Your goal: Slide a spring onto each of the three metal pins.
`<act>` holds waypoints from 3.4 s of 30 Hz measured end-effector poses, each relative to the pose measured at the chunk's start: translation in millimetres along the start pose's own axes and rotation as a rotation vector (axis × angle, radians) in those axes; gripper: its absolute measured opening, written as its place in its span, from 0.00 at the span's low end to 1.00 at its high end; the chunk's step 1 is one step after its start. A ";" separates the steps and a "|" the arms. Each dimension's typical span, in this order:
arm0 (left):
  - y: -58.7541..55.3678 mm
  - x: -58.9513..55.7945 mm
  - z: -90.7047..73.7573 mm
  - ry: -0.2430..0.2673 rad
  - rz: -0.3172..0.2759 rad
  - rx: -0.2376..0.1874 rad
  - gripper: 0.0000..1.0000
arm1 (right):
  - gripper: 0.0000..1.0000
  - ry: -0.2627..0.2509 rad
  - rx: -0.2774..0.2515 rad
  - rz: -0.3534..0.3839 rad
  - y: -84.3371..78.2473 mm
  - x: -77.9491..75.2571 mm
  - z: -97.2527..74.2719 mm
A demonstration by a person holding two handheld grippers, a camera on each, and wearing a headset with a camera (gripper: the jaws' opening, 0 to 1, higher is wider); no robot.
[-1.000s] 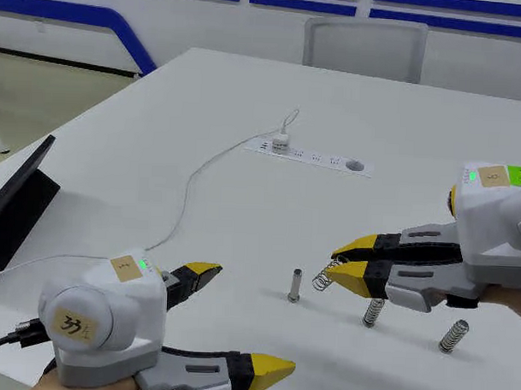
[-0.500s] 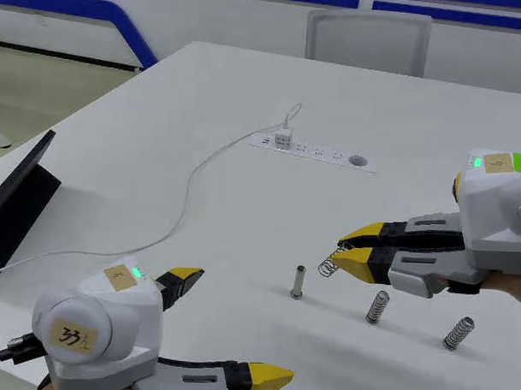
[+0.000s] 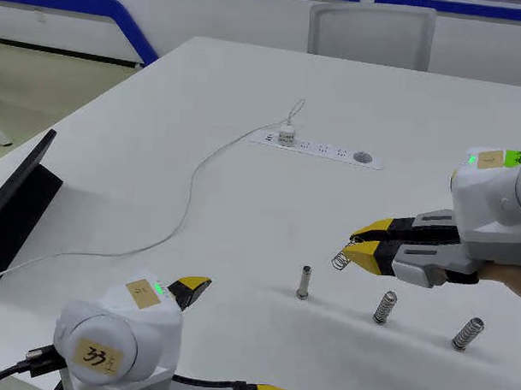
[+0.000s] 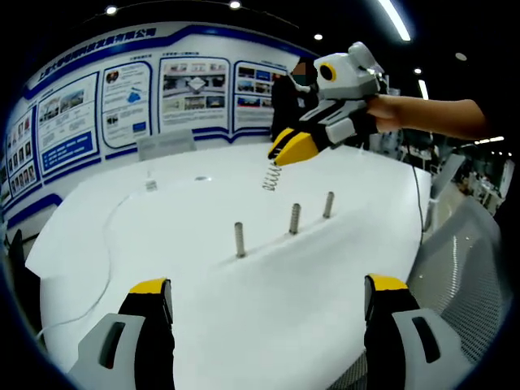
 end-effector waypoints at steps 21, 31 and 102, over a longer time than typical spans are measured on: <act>-4.0 -1.7 1.6 0.008 0.043 0.049 1.00 | 0.11 0.023 0.108 0.015 -11.5 -1.1 53.0; -5.4 1.9 1.2 0.022 0.017 0.048 1.00 | 0.11 0.032 0.139 0.008 -17.2 -2.4 61.7; -9.1 7.3 -1.0 0.045 -0.035 0.053 1.00 | 0.20 -0.054 0.122 -0.013 -48.8 -1.9 62.0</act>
Point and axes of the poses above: the centre of the closed fingertips' face, and the gripper's own axes: z roughly forward along the fingers, x roughly to its left, y roughly out of its top, the point moved 4 cm from there along -z, roughly backward along the fingers, and after that the axes turned 9 degrees about -y, right-handed, at the moved point
